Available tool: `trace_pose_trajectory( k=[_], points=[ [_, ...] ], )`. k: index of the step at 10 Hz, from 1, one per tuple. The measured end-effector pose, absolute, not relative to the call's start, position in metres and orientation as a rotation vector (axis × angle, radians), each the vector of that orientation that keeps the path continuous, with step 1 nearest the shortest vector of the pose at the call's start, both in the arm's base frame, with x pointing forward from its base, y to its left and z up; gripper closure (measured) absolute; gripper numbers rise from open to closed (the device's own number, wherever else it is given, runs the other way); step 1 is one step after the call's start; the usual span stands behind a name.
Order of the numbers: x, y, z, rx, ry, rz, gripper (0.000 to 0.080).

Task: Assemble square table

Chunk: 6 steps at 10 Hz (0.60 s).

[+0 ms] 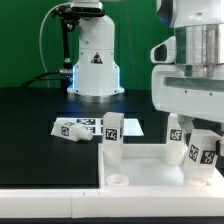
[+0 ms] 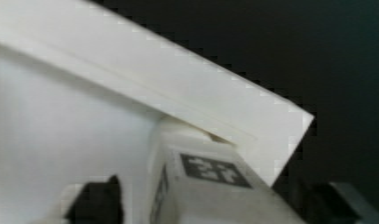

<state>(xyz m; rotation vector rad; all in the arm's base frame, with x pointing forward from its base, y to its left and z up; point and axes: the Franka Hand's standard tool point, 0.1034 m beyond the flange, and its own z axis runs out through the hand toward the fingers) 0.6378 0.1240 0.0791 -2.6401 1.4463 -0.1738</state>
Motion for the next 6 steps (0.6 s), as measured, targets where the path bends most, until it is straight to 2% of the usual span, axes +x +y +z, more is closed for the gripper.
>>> trace_pose_trajectory(
  k=[1,2,5,6],
  points=[
    [0.6391,0.1231,0.0813,-2.735,1.276,-0.204,0.0224],
    [0.6387,0.1227,0.0800,-2.752,1.245,-0.205,0.0164],
    [0.6390,0.1206,0.0797,-2.910,0.898,-0.230,0.0153],
    [0.6403,0.1180,0.0805,-3.038,0.534,-0.262,0.0150]
  ],
)
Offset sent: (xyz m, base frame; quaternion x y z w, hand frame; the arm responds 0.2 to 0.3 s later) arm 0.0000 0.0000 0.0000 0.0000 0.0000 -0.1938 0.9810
